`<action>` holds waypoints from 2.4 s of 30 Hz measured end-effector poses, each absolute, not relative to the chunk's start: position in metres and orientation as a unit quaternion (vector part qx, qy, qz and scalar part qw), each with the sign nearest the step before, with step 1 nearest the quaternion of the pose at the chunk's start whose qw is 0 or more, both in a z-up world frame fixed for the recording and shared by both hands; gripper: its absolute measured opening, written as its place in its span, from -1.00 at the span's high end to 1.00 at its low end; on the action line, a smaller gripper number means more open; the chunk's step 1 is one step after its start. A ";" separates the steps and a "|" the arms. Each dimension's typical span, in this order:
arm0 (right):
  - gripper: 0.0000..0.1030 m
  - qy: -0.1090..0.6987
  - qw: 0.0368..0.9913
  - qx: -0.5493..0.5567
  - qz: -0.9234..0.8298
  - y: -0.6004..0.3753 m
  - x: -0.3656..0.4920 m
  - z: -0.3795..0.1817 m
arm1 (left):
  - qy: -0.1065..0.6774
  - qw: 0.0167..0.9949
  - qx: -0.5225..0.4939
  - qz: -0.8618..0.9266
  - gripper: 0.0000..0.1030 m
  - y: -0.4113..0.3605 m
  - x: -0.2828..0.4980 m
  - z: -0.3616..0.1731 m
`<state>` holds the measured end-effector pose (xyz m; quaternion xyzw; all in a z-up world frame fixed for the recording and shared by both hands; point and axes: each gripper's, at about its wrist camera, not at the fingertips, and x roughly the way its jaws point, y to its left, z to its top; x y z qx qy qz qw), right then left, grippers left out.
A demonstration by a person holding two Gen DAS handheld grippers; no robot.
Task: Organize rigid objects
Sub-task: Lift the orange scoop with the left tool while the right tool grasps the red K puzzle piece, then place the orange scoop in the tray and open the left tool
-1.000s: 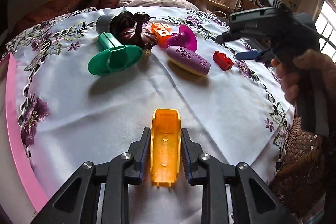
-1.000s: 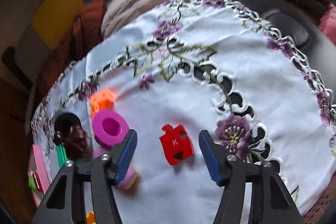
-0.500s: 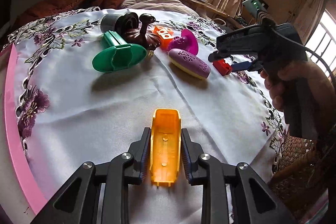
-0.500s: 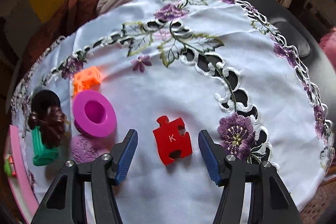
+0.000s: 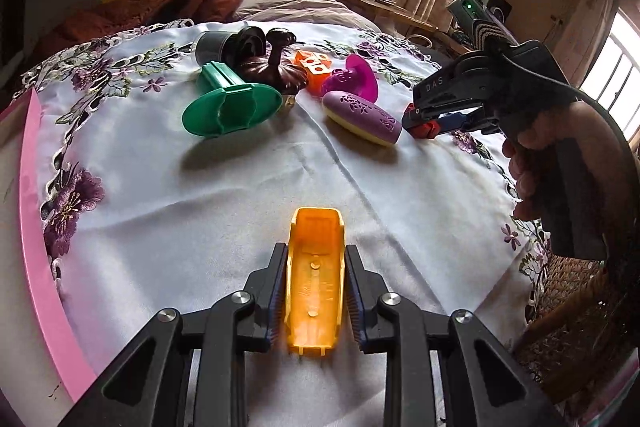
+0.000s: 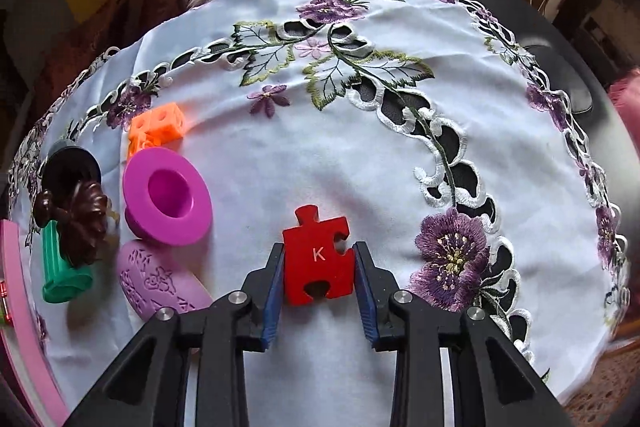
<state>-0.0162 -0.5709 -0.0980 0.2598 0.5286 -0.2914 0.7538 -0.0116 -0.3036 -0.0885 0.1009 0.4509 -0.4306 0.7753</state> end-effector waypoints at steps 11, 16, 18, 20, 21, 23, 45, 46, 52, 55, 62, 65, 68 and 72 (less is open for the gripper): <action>0.36 0.538 0.758 0.226 -0.293 -0.561 -0.009 -0.097 | 0.441 0.782 0.117 -0.425 0.48 -0.306 -0.016 -0.089; 0.36 0.538 0.758 0.224 -0.293 -0.560 -0.010 -0.096 | 0.438 0.783 0.121 -0.425 0.49 -0.306 -0.017 -0.088; 0.36 0.539 0.758 0.220 -0.293 -0.559 -0.009 -0.096 | 0.437 0.783 0.125 -0.424 0.49 -0.306 -0.018 -0.087; 0.36 0.539 0.760 0.215 -0.293 -0.559 -0.009 -0.096 | 0.436 0.786 0.132 -0.417 0.49 -0.307 -0.019 -0.084; 0.36 0.539 0.761 0.212 -0.292 -0.559 -0.008 -0.096 | 0.430 0.788 0.139 -0.418 0.49 -0.307 -0.022 -0.081; 0.36 0.540 0.762 0.207 -0.292 -0.558 -0.007 -0.096 | 0.426 0.790 0.135 -0.420 0.49 -0.306 -0.023 -0.076; 0.36 0.542 0.768 0.183 -0.288 -0.553 -0.008 -0.093 | 0.392 0.824 0.091 -0.398 0.49 -0.263 -0.028 -0.011; 0.36 0.543 0.768 0.182 -0.287 -0.553 -0.008 -0.093 | 0.394 0.824 0.089 -0.397 0.49 -0.261 -0.027 -0.011; 0.37 0.544 0.770 0.175 -0.285 -0.553 -0.008 -0.093 | 0.401 0.831 0.065 -0.379 0.49 -0.240 -0.018 -0.007; 0.37 0.544 0.770 0.174 -0.285 -0.552 -0.008 -0.092 | 0.407 0.839 0.045 -0.358 0.49 -0.220 -0.007 -0.005; 0.37 0.545 0.770 0.173 -0.284 -0.551 -0.008 -0.092 | 0.422 0.864 -0.005 -0.275 0.49 -0.149 0.034 -0.004; 0.37 0.546 0.770 0.170 -0.283 -0.551 -0.008 -0.092 | 0.442 0.869 -0.017 -0.224 0.49 -0.120 0.059 -0.017; 0.37 0.546 0.770 0.170 -0.283 -0.551 -0.008 -0.092 | 0.458 0.869 -0.028 -0.185 0.49 -0.099 0.083 -0.030; 0.37 0.546 0.770 0.169 -0.284 -0.551 -0.008 -0.092 | 0.472 0.868 -0.028 -0.152 0.49 -0.081 0.106 -0.046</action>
